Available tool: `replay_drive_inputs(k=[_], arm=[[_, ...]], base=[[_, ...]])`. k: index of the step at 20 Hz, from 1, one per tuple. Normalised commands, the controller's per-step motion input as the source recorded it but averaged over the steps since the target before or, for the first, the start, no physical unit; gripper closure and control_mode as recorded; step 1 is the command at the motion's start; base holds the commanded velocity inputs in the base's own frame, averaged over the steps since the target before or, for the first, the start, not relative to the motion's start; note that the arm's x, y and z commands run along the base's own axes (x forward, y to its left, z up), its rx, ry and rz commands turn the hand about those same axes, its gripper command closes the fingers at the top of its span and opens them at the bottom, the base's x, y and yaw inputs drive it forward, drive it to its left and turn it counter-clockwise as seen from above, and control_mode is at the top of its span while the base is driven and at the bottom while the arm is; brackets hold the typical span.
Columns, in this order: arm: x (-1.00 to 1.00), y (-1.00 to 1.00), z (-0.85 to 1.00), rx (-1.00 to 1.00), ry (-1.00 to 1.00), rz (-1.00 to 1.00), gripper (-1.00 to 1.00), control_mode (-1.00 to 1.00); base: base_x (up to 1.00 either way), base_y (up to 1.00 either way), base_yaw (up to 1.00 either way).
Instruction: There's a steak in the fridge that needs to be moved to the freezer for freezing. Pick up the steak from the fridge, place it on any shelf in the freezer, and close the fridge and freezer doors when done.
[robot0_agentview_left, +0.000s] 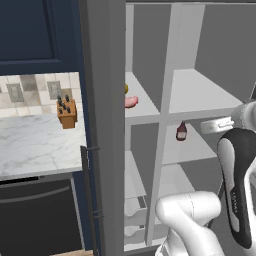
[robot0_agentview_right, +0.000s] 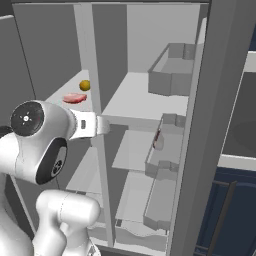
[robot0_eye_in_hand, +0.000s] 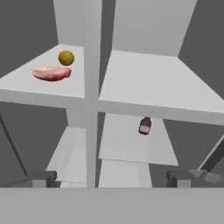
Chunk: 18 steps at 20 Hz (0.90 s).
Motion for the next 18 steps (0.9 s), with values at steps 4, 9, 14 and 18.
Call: replay_drive_inputs(k=[4,9,14,18], arm=[[-0.61,-0.05,-0.14,0.06,-0.04,-0.25,-1.00,-1.00],[-0.42,0.00,0.00,0.00,-0.02,-0.29,-1.00,-1.00],[-0.47,-0.25,0.00,0.05,-0.01,-0.02,-1.00,-1.00],[-0.63,-0.22,-0.02,0.05,-0.03,0.06,-1.00,-1.00]], base=[[0.00,0.00,0.00],[0.00,0.00,0.00],[0.00,0.00,0.00],[0.00,0.00,0.00]])
